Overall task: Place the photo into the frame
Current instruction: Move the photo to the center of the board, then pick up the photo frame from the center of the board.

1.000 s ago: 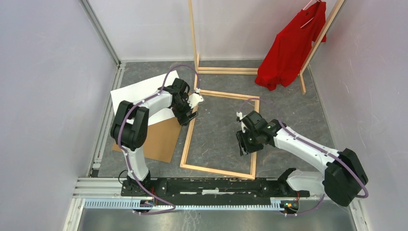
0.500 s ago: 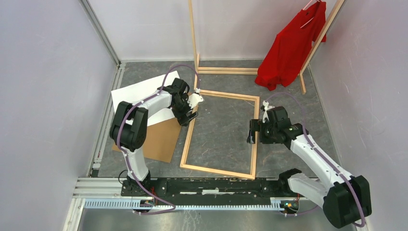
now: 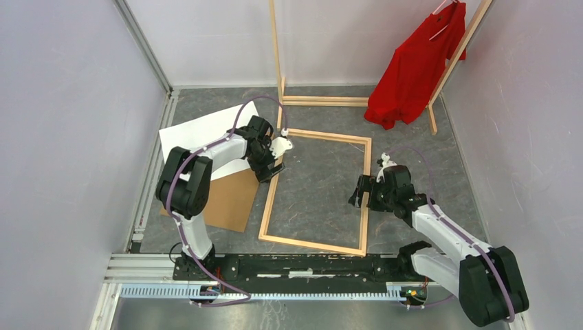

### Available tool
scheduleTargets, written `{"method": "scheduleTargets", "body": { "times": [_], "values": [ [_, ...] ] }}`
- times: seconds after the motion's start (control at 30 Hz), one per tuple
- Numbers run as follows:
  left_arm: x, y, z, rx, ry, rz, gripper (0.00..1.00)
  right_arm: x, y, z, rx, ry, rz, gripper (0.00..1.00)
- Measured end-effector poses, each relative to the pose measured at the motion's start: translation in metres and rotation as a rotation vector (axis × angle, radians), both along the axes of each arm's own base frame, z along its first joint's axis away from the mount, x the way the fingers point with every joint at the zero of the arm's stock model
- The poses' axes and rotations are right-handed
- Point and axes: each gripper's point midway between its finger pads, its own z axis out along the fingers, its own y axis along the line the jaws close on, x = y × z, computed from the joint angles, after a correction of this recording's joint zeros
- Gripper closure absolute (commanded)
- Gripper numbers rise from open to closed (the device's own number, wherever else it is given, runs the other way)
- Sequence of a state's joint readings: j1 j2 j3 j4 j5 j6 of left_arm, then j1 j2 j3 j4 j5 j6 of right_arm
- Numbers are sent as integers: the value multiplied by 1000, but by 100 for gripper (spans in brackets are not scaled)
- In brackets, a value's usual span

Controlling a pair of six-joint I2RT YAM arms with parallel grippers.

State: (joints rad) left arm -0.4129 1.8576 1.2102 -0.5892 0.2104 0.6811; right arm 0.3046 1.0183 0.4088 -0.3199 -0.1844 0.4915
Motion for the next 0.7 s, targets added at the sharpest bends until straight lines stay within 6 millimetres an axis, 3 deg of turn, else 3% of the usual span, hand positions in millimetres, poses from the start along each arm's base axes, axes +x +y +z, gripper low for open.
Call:
{"method": "scheduleTargets", "body": {
  "times": [0.2,0.4,0.7],
  "values": [
    [2,-2,-1,9,-20,-4,0,22,10,3,130,-115,-90,12],
    [3,0,-1,27,-25,-2,0,27,14,12,224,-175,-135,16],
    [11,16,2,116,-66,26,0,31,28,59,427,-292,-158,16]
  ]
}}
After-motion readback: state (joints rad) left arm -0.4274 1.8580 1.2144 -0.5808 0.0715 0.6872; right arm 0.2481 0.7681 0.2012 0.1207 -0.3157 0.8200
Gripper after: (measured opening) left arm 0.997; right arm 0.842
